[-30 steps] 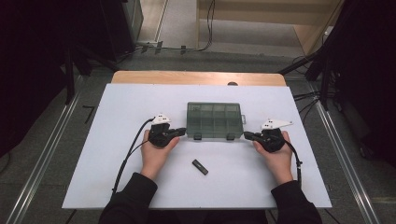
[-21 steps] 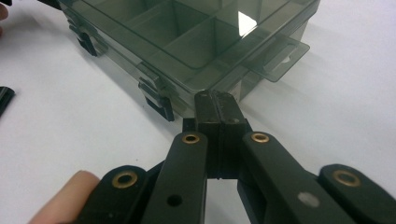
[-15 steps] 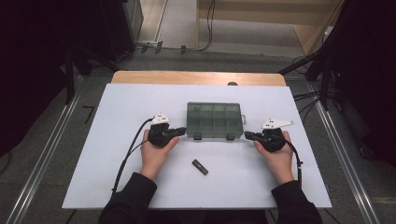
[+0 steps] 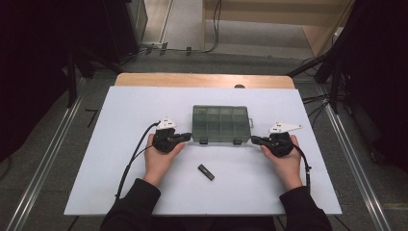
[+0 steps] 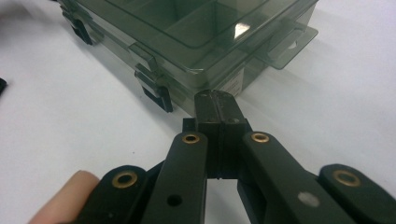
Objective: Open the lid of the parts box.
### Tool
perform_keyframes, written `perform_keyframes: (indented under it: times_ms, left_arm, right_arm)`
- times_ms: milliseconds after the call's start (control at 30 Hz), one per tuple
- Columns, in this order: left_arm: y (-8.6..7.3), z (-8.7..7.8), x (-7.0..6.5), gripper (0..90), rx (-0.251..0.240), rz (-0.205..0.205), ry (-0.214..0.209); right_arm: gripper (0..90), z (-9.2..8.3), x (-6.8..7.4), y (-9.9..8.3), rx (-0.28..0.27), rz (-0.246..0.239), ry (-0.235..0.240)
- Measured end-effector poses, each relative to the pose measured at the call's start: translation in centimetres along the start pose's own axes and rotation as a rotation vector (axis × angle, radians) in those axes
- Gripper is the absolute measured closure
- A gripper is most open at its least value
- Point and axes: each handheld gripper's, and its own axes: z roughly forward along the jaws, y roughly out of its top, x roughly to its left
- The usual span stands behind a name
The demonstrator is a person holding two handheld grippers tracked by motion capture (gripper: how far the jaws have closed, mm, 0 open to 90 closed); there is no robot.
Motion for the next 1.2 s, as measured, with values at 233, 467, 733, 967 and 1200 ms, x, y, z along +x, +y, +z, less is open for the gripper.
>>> perform_keyframes:
  times_ms: [233,467,733,967,1200]
  left_arm:
    - [0.0,-0.1,0.0,89.7,0.006,0.003,-0.004]
    - [0.2,-0.4,-0.1,89.7,-0.032,0.008,-0.041]
    - [1.0,-0.9,-0.2,89.7,-0.095,0.015,-0.057]
    - [1.9,-1.0,-0.2,89.7,-0.133,0.013,-0.066]
    - [2.9,-0.8,0.1,89.6,-0.160,0.005,-0.078]
  right_arm:
    - [88.0,-0.3,0.1,0.2,-0.023,0.003,0.001]
    - [88.0,-0.6,0.0,0.5,-0.045,0.015,0.021]
    - [88.0,-1.2,0.2,0.9,-0.080,0.011,0.020]
    - [71.2,-2.5,0.4,1.9,-0.140,0.020,-0.016]
    - [13.6,-3.2,0.5,3.0,-0.227,0.025,-0.008]
